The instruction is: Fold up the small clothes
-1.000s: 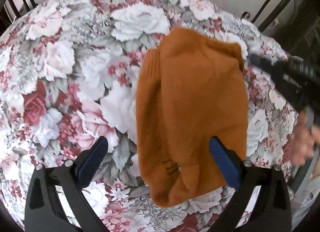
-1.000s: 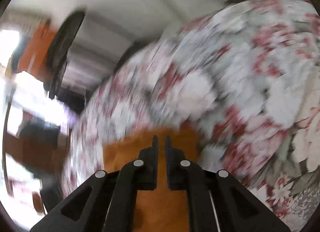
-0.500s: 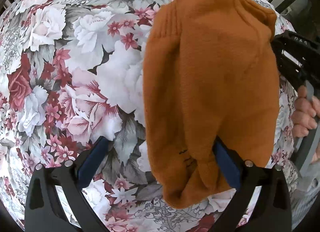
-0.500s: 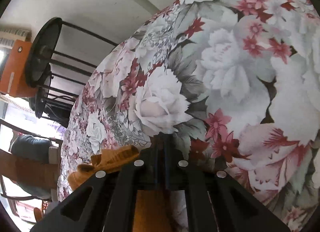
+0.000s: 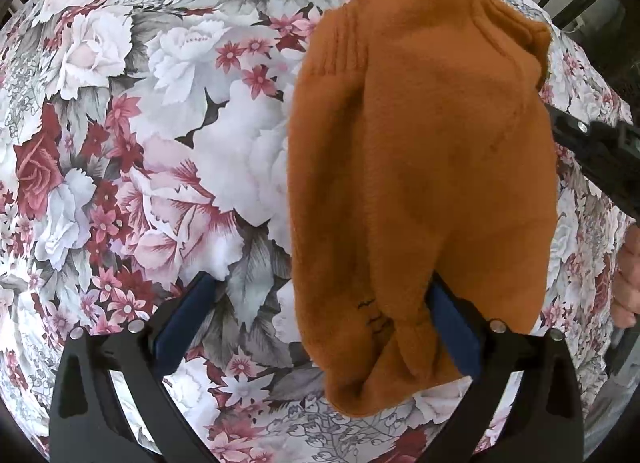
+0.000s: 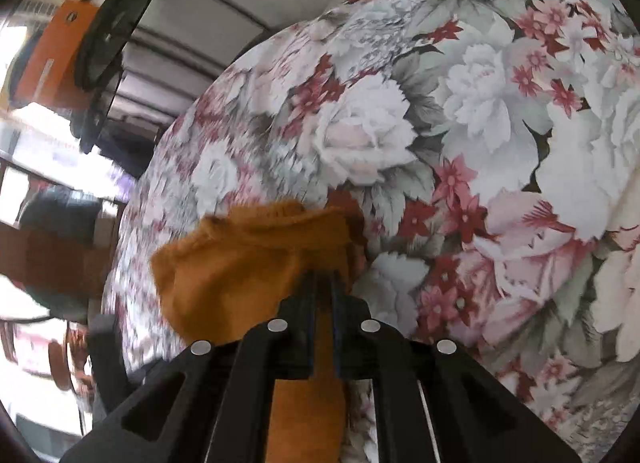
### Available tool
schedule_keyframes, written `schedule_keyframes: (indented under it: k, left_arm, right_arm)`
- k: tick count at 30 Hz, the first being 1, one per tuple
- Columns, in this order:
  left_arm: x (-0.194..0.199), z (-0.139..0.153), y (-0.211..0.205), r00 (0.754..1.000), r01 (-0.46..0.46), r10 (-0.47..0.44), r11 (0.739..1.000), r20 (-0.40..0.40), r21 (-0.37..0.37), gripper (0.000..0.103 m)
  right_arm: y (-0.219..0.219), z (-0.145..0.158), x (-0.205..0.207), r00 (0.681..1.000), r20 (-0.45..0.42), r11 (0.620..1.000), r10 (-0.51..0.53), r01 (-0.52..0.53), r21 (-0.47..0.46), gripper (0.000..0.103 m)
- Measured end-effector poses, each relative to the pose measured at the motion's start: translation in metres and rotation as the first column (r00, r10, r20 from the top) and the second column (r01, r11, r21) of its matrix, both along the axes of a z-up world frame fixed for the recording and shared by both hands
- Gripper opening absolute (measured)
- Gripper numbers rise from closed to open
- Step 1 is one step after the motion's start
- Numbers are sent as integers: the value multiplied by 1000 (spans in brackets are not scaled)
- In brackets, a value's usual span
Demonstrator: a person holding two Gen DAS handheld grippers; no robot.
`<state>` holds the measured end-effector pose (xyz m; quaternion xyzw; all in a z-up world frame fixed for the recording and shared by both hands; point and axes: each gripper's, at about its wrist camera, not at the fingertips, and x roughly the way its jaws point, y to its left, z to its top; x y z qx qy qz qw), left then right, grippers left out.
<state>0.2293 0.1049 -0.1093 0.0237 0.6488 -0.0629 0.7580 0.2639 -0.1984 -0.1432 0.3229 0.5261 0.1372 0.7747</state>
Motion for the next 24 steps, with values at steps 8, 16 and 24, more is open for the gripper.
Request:
schedule_keyframes:
  k: [8, 16, 24]
  left_arm:
    - [0, 5, 6, 1000, -25, 25, 998, -1, -49, 99]
    - [0, 12, 21, 997, -71, 73, 995, 27, -64, 99]
    - [-7, 17, 33, 997, -62, 64, 997, 40, -46, 99]
  right_arm:
    - [-8, -17, 27, 986, 43, 986, -162, 160, 44, 1]
    - [1, -3, 23, 973, 84, 971, -215, 222, -87, 0]
    - [78, 66, 20, 946, 304, 990, 115, -84, -115, 6]
